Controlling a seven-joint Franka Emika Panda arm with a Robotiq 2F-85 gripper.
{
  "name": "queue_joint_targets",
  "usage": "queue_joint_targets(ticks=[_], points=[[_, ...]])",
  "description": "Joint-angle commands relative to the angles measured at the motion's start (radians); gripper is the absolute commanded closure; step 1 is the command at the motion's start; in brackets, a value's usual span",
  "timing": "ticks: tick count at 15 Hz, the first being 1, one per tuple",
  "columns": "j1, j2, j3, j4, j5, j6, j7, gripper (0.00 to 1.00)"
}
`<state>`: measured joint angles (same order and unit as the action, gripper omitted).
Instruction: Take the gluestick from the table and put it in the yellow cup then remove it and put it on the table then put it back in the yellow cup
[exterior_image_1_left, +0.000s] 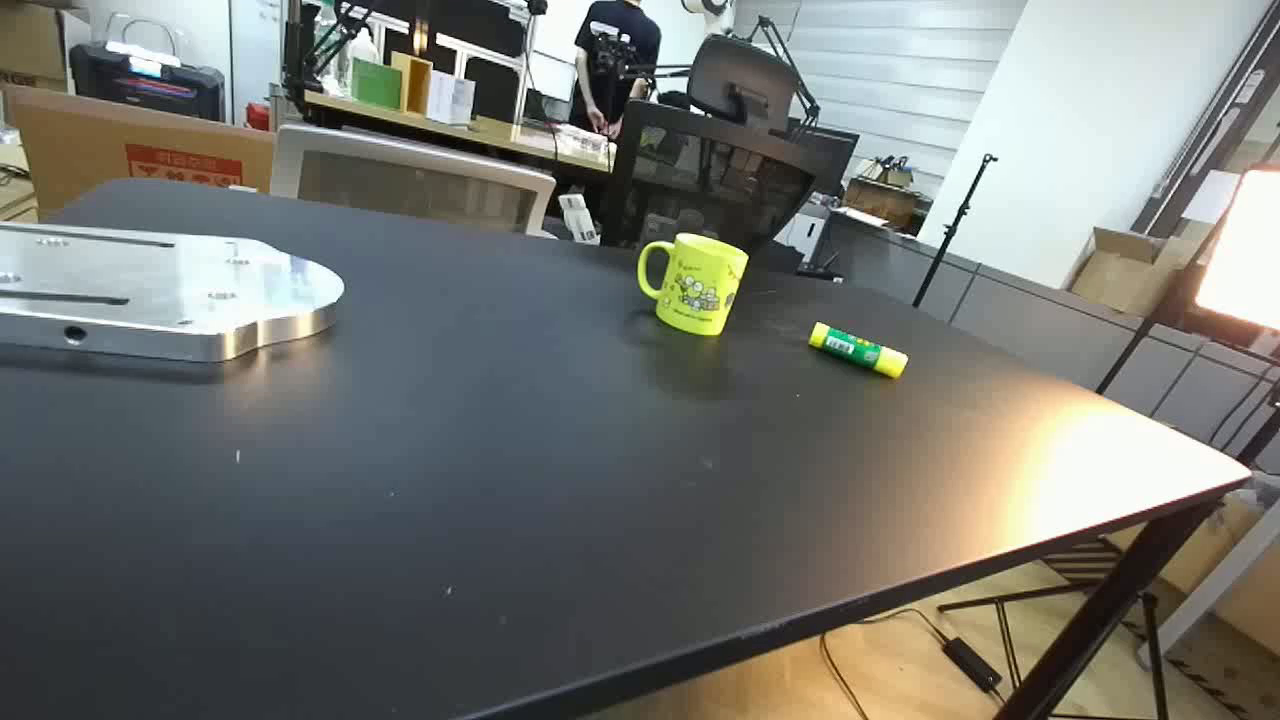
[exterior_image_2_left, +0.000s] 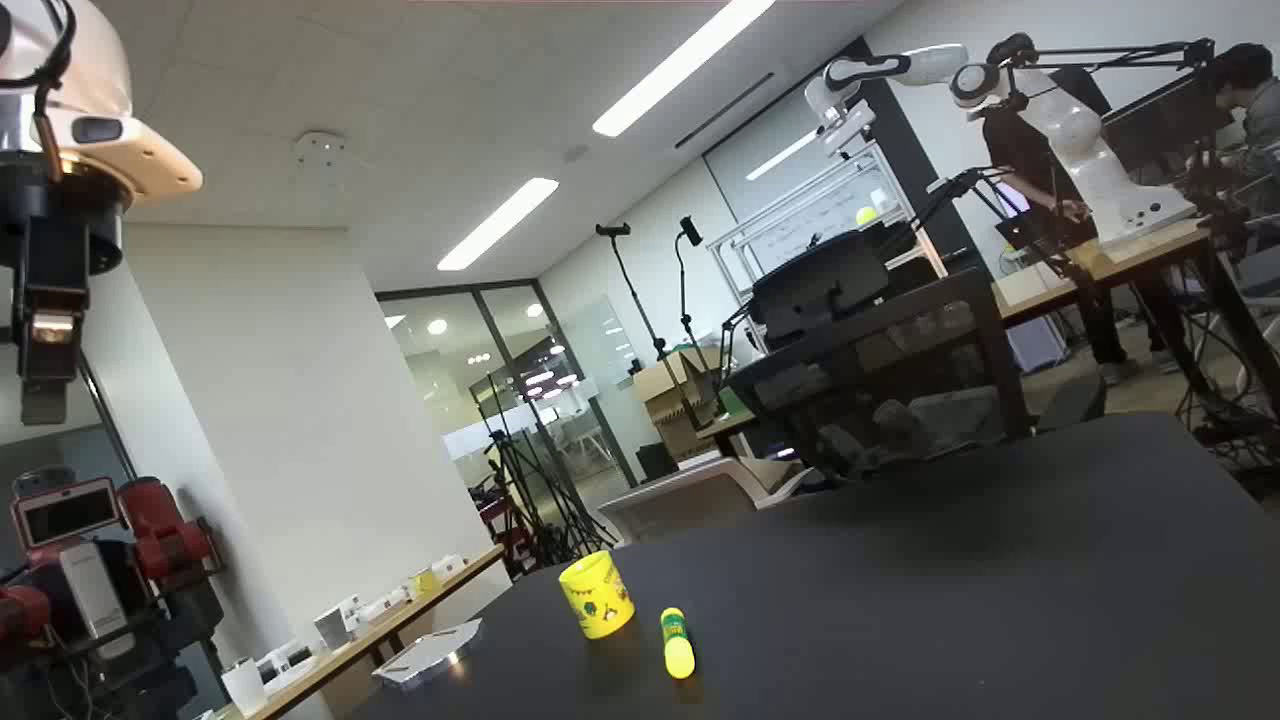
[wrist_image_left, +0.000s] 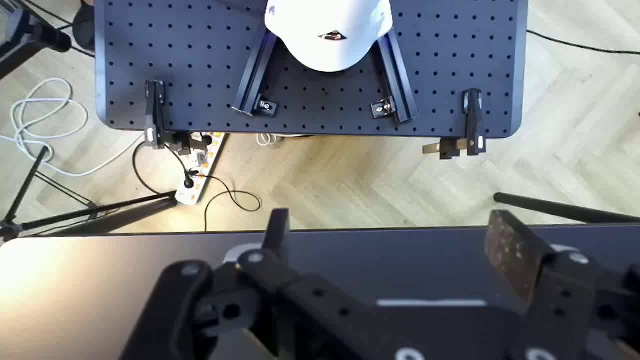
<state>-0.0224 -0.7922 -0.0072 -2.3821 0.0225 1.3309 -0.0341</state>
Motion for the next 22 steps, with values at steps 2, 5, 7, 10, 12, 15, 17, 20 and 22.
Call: queue_joint_targets(ticks=[2,5,7,10,12,15,17,20,22], points=[[0.006,0.001,-0.004,0.002,-0.003,0.002,0.003,0.00],[0.006,0.001,-0.004,0.002,-0.003,0.002,0.003,0.00],[0.006,0.001,-0.004,0.002,-0.003,0.003,0.003,0.00],[0.023,0.029,-0.014,0.017,-0.060,0.002,-0.070,0.00],[0.035,0.060,-0.021,0.020,-0.181,0.044,-0.174,0.00],[0.051,0.141,-0.061,0.035,-0.351,0.145,-0.321,0.00],[0.063,0.210,-0.104,0.055,-0.435,0.244,-0.434,0.00],[0.078,0.329,-0.191,0.100,-0.438,0.457,-0.621,0.00],[0.082,0.411,-0.229,0.140,-0.368,0.563,-0.749,0.00]])
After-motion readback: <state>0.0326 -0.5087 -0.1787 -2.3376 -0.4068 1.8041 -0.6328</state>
